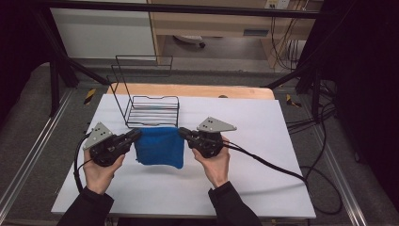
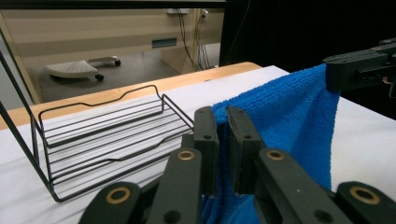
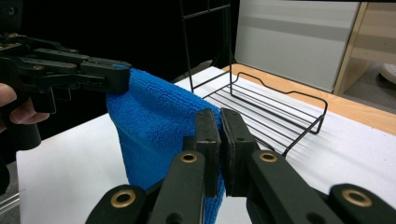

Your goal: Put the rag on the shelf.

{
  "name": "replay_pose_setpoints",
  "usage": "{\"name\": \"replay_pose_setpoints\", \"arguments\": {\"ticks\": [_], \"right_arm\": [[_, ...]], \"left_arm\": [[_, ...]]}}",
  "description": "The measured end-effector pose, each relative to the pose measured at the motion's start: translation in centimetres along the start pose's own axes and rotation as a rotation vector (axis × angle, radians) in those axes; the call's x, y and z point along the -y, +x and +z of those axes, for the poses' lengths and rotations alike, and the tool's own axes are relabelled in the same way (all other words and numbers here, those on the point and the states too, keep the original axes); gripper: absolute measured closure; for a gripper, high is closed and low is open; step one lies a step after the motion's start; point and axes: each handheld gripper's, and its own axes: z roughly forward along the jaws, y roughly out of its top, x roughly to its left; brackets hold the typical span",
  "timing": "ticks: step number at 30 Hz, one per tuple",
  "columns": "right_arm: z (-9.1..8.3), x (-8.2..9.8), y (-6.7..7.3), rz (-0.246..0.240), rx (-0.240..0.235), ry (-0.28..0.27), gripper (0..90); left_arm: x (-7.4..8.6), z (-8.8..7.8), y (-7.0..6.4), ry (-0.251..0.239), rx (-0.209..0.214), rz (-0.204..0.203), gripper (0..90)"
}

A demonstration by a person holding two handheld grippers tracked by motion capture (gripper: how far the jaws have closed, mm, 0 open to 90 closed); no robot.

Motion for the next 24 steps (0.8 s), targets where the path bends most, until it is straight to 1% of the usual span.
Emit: {"name": "replay_pose_setpoints", "arguments": {"ticks": [4,10,12,15,19,22,24], "right_arm": [[-0.3,-0.4,-0.1,-0.005,0.006,-0.013,86.9],[-0.7,-1.0,-0.2,-0.008,0.015,-0.043,86.9],[-0.8,-1.3,-0.2,-0.011,0.018,-0.057,86.9],[-0.8,-1.8,0.0,-0.026,0.028,-0.076,86.9],[-0.7,-2.6,0.3,-0.038,0.028,-0.108,86.9],[-0.6,-3.3,0.6,-0.052,0.032,-0.12,86.9],[-0.4,-3.6,0.8,-0.063,0.035,-0.127,86.9]], "left_arm": [[-0.5,0.3,0.0,-0.012,-0.004,0.006,83.3],[-1.2,0.4,-0.1,-0.047,0.004,0.015,83.3],[-1.5,0.4,0.0,-0.06,0.004,0.012,83.4],[-2.0,0.3,0.2,-0.079,-0.003,0.014,83.4],[-2.7,-0.1,0.6,-0.118,-0.007,0.009,83.4],[-3.0,-0.3,0.8,-0.134,-0.016,0.015,83.5],[-3.2,-0.4,1.0,-0.146,-0.02,0.01,83.5]]}}
